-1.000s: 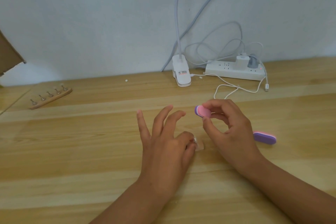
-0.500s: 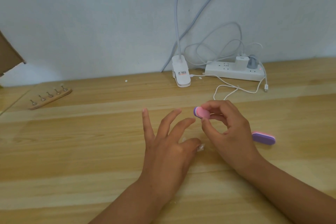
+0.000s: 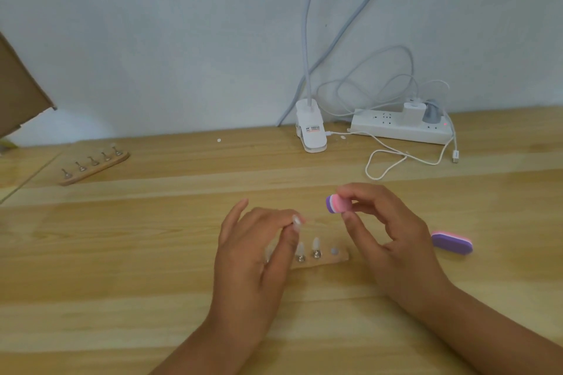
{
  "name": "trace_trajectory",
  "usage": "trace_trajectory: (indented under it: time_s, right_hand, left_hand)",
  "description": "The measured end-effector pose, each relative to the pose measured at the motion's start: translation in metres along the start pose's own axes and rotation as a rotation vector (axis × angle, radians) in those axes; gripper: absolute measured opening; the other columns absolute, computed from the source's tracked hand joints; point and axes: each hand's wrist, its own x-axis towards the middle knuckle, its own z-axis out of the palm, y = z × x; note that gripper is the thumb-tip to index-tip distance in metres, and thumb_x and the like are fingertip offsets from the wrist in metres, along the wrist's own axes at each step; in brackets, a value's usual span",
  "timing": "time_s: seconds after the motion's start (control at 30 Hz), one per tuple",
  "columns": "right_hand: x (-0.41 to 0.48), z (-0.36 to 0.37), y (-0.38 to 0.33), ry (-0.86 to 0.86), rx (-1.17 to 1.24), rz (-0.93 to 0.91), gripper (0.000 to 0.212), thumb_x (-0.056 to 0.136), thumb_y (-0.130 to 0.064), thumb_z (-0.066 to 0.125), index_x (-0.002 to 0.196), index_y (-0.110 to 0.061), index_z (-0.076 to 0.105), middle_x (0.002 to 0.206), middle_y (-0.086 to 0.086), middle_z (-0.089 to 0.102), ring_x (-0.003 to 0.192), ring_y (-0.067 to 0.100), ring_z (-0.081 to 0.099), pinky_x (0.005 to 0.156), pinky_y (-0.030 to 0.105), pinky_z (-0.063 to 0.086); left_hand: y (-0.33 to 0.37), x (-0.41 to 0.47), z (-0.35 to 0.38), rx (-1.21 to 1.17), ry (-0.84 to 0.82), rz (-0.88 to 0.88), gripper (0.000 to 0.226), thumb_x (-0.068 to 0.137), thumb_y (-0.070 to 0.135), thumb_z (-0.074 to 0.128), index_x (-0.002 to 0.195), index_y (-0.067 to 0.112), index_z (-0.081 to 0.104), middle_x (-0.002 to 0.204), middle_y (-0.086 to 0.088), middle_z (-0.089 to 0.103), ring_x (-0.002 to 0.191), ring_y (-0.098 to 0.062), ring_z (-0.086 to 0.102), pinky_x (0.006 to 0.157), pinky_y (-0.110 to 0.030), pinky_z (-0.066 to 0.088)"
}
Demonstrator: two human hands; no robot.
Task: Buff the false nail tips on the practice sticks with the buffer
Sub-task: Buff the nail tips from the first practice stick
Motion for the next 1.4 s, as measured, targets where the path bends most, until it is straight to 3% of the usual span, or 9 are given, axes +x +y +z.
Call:
trace_trajectory:
  time_s: [0.13, 0.27, 0.5, 0.63, 0.77, 0.9, 1.03, 1.23, 1.4]
  right_hand:
    - [-0.004, 0.002, -0.003, -0.015, -0.047, -0.128, 0.021, 0.097, -0.007, 0.061, 0.117, -0.013, 0.067, 0.115, -0.014, 0.065, 0.108, 0.008, 0.065, 0.095, 0.014, 0.044]
    - [-0.009, 0.01, -0.006, -0.085, -0.182, -0.331, 0.025, 0.096, -0.006, 0.055, 0.117, -0.002, 0.068, 0.118, 0.001, 0.067, 0.114, 0.01, 0.061, 0.102, 0.018, 0.043]
    - [-0.01, 0.01, -0.006, -0.099, -0.19, -0.372, 0.024, 0.095, 0.0, 0.057, 0.115, 0.0, 0.07, 0.12, 0.008, 0.068, 0.114, 0.016, 0.064, 0.101, 0.024, 0.048]
    - [-0.007, 0.007, -0.003, -0.082, -0.231, -0.334, 0.029, 0.087, 0.011, 0.063, 0.113, 0.001, 0.071, 0.118, 0.009, 0.069, 0.111, 0.017, 0.066, 0.098, 0.026, 0.051]
    - [-0.011, 0.01, -0.007, -0.157, -0.216, -0.434, 0.035, 0.086, 0.016, 0.059, 0.115, 0.001, 0.072, 0.121, 0.011, 0.067, 0.115, 0.019, 0.064, 0.098, 0.028, 0.051]
    - [-0.008, 0.008, -0.004, -0.088, -0.22, -0.372, 0.033, 0.085, 0.015, 0.06, 0.113, 0.001, 0.072, 0.12, 0.011, 0.068, 0.111, 0.02, 0.066, 0.097, 0.031, 0.052]
    - [-0.013, 0.011, -0.009, -0.122, -0.206, -0.439, 0.031, 0.09, 0.012, 0.059, 0.115, -0.002, 0.071, 0.122, 0.01, 0.067, 0.115, 0.018, 0.064, 0.099, 0.026, 0.049]
    - [0.0, 0.001, -0.001, 0.066, -0.218, -0.204, 0.025, 0.09, 0.009, 0.065, 0.11, -0.005, 0.072, 0.112, 0.002, 0.069, 0.108, 0.011, 0.064, 0.098, 0.023, 0.048]
    - [-0.01, 0.012, -0.008, -0.04, -0.188, -0.376, 0.029, 0.087, 0.01, 0.063, 0.113, -0.001, 0.07, 0.116, 0.009, 0.068, 0.112, 0.014, 0.064, 0.099, 0.023, 0.047]
  left_hand:
    - [-0.001, 0.0, -0.001, -0.067, -0.088, -0.109, 0.019, 0.091, 0.035, 0.054, 0.095, 0.029, 0.072, 0.089, 0.014, 0.062, 0.089, -0.012, 0.062, 0.084, -0.048, 0.047]
    - [-0.002, -0.001, 0.002, -0.025, -0.155, -0.085, 0.018, 0.091, 0.034, 0.055, 0.092, 0.033, 0.072, 0.083, 0.013, 0.058, 0.084, -0.008, 0.059, 0.077, -0.042, 0.047]
    - [-0.005, -0.003, 0.003, 0.08, -0.173, -0.054, 0.02, 0.089, 0.034, 0.054, 0.08, 0.029, 0.071, 0.079, 0.015, 0.057, 0.081, -0.003, 0.055, 0.081, -0.022, 0.035]
    - [-0.006, -0.003, 0.004, 0.098, -0.145, -0.066, 0.018, 0.087, 0.032, 0.056, 0.082, 0.029, 0.073, 0.078, 0.016, 0.058, 0.079, -0.001, 0.053, 0.082, -0.018, 0.033]
    - [-0.006, -0.003, 0.004, 0.108, -0.145, -0.048, 0.026, 0.088, 0.038, 0.052, 0.078, 0.026, 0.073, 0.075, 0.014, 0.057, 0.076, -0.003, 0.052, 0.079, -0.021, 0.035]
    - [-0.004, -0.003, 0.004, 0.093, -0.126, -0.08, 0.023, 0.086, 0.036, 0.054, 0.079, 0.026, 0.074, 0.075, 0.015, 0.058, 0.077, -0.002, 0.052, 0.08, -0.02, 0.035]
    - [-0.002, -0.003, 0.004, 0.071, -0.133, -0.063, 0.029, 0.088, 0.039, 0.052, 0.074, 0.023, 0.072, 0.076, 0.015, 0.057, 0.076, -0.003, 0.052, 0.078, -0.021, 0.037]
    - [0.001, -0.002, 0.003, -0.018, -0.085, -0.126, 0.018, 0.085, 0.034, 0.061, 0.085, 0.024, 0.077, 0.081, 0.014, 0.063, 0.083, -0.003, 0.06, 0.087, -0.024, 0.038]
    - [0.001, -0.002, 0.003, 0.006, -0.127, -0.109, 0.024, 0.088, 0.037, 0.058, 0.078, 0.025, 0.076, 0.076, 0.013, 0.059, 0.079, -0.005, 0.056, 0.08, -0.027, 0.04]
